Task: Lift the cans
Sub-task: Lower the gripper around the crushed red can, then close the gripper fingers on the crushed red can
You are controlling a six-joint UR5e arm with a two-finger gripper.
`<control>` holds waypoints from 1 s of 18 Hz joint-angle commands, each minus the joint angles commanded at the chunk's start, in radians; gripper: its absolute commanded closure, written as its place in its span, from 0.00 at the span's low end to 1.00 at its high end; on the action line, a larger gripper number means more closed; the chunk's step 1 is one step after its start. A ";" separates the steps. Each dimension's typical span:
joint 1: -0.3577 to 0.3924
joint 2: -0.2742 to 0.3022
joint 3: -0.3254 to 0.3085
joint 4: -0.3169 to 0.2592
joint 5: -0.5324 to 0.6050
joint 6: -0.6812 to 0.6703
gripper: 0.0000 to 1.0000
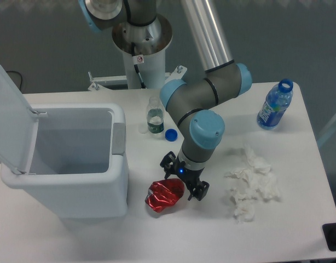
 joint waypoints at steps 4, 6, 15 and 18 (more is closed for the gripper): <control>-0.009 -0.003 -0.002 -0.002 0.000 0.002 0.00; -0.011 -0.003 -0.003 -0.002 0.000 0.002 0.00; -0.017 -0.003 -0.005 -0.002 0.017 0.015 0.00; -0.017 -0.003 -0.006 -0.002 0.017 0.017 0.00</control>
